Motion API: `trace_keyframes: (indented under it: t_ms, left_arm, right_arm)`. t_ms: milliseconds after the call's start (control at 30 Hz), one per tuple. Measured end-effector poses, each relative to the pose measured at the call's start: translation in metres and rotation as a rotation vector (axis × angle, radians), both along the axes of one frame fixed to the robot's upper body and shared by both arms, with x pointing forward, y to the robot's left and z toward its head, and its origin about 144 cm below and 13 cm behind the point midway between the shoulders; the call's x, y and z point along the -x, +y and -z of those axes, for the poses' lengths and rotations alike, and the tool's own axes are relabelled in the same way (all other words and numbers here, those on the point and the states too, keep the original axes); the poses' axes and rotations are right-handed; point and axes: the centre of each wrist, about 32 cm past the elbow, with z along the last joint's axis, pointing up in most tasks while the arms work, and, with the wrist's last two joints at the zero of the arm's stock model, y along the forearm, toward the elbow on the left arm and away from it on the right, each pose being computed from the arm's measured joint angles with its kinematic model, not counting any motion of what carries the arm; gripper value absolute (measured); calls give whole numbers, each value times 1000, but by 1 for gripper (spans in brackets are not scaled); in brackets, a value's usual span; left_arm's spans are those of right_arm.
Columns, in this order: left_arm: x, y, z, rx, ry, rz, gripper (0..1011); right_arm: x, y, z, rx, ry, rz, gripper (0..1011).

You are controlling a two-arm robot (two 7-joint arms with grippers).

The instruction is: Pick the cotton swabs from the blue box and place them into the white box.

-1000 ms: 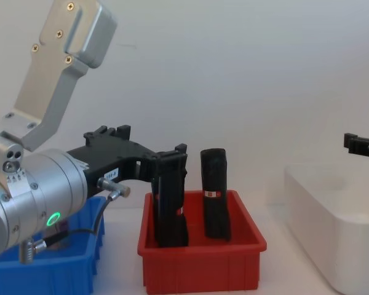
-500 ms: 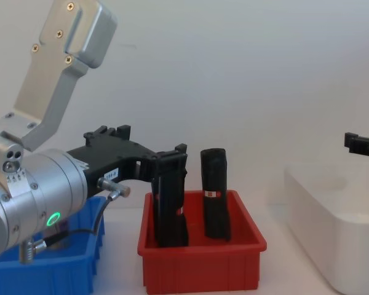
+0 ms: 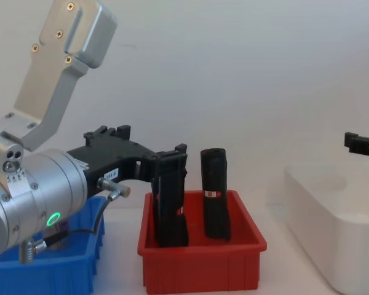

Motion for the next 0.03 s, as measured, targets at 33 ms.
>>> trace_keyframes:
  t_ms: [33]
  left_arm:
    - [0,0,0,0,0,0,1004]
  right_arm:
    - [0,0,0,0,0,0,1002]
